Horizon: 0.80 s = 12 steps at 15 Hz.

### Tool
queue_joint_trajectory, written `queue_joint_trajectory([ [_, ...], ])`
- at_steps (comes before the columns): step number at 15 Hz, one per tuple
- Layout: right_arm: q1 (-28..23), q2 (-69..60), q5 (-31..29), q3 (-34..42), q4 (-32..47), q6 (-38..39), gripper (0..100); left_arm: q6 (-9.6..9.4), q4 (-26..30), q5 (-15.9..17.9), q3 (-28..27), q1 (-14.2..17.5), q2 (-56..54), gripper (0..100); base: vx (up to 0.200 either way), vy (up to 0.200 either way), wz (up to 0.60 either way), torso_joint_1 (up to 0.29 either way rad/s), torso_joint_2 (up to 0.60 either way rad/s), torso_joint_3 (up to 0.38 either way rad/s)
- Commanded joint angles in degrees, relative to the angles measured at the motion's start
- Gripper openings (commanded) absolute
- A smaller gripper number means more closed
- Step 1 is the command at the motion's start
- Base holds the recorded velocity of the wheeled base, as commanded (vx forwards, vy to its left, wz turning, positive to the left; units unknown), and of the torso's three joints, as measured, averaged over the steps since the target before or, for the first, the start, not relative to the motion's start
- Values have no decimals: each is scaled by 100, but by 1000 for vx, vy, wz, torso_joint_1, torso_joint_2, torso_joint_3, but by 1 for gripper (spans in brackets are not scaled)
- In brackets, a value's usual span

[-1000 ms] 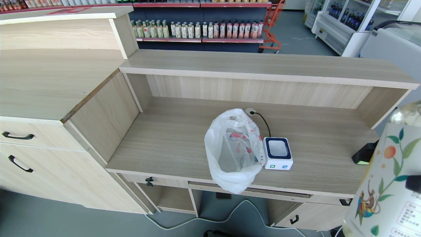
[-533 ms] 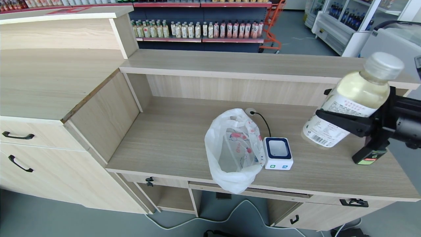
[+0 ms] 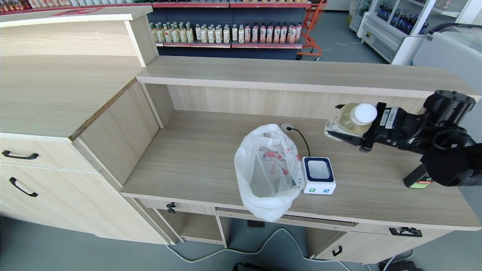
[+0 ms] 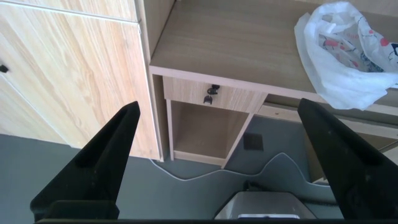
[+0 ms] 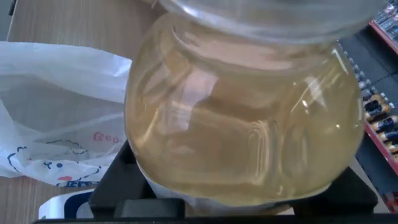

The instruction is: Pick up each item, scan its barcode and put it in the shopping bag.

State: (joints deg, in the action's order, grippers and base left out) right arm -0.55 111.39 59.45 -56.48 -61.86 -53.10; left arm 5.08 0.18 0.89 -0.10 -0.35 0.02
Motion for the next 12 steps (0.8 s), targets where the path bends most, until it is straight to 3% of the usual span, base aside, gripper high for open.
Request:
queue_joint_trajectory([
  [1, -86, 665, 128, -118, -28, -244, 0, 1, -1, -1, 1, 0, -2, 100, 0, 0, 0, 0, 0, 0],
  [12, -86, 1606, 233, -663, -107, -675, 0, 1, -1, -1, 1, 0, -2, 100, 0, 0, 0, 0, 0, 0],
])
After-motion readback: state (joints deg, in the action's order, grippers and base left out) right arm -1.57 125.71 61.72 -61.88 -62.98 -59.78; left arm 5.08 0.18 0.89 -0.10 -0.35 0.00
